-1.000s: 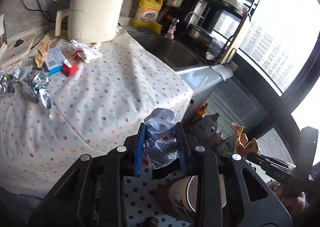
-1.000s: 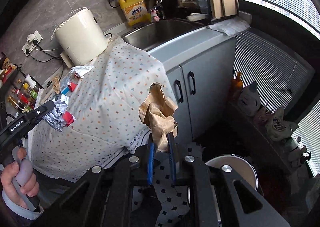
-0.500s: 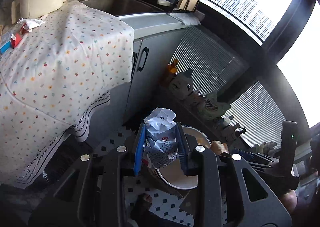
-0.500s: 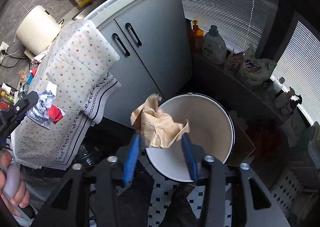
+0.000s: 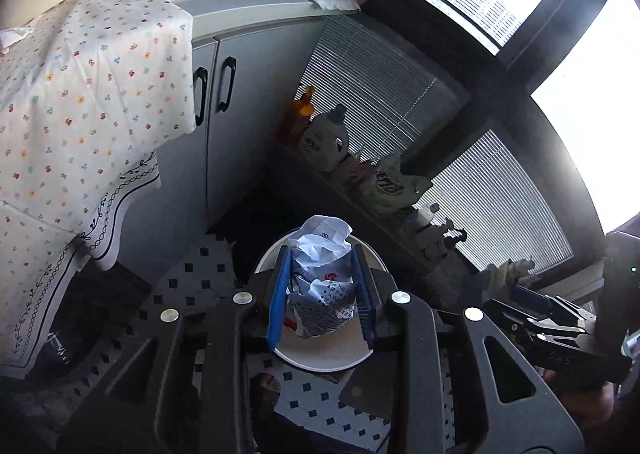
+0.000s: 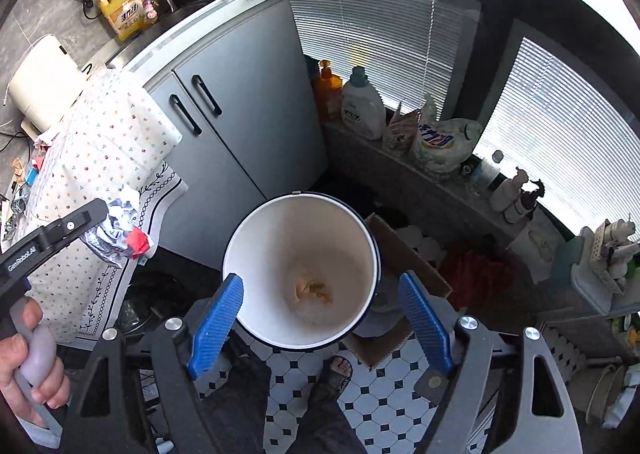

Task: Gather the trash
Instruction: 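Carry both wrappers to the white bin and open both grippers over it, then move both tools back over the counter trash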

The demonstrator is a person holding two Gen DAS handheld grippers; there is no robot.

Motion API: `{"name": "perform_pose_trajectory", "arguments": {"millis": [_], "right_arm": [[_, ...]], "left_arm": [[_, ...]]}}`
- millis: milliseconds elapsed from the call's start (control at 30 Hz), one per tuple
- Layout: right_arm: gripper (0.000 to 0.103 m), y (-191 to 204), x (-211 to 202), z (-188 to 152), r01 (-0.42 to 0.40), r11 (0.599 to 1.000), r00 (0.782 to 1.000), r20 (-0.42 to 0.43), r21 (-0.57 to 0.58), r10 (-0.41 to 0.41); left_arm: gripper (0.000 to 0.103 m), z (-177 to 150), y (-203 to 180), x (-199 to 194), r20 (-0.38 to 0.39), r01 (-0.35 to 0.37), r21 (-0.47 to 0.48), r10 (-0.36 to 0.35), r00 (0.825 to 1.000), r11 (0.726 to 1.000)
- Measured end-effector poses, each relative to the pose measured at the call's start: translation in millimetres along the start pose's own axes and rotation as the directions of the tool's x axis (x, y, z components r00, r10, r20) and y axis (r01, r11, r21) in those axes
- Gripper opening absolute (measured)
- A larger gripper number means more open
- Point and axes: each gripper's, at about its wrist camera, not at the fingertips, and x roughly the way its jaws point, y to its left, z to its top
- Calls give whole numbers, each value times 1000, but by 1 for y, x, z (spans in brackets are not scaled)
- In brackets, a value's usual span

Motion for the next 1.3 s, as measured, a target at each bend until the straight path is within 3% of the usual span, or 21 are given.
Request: {"name": "perform_pose_trajectory", "arguments": {"millis": [100, 233, 400, 700, 833, 1033, 1300], "right_arm": [[83, -11, -16, -2, 22, 1000, 999, 26, 11, -22], [85, -21, -31, -1, 33, 999, 998, 60, 37, -35], [94, -16, -37, 7, 28, 999, 994, 105, 41, -32], [95, 31, -44, 36, -19, 1000, 978, 207, 6, 18], [95, 65, -47, 51, -41, 998, 970, 239, -39, 49], [95, 122, -57, 67, -55, 994, 946, 314, -94, 82], [95, 206, -60, 82, -98, 970, 918, 357, -222, 174]], "left_arm": [[35, 3, -16, 9, -14, 40, 23, -40, 999, 999], [81, 9, -34, 2, 24, 106, 46, -107, 994, 993], [89, 20, -32, -17, 68, 73, 70, -77, 995, 995], [92, 30, 31, -79, 163, -58, 0, 57, 985, 998], [93, 33, 60, -114, 231, -134, -51, 143, 962, 990], [94, 33, 105, -162, 331, -233, -138, 267, 905, 963], [95, 28, 162, -208, 382, -313, -226, 379, 843, 923]]}}
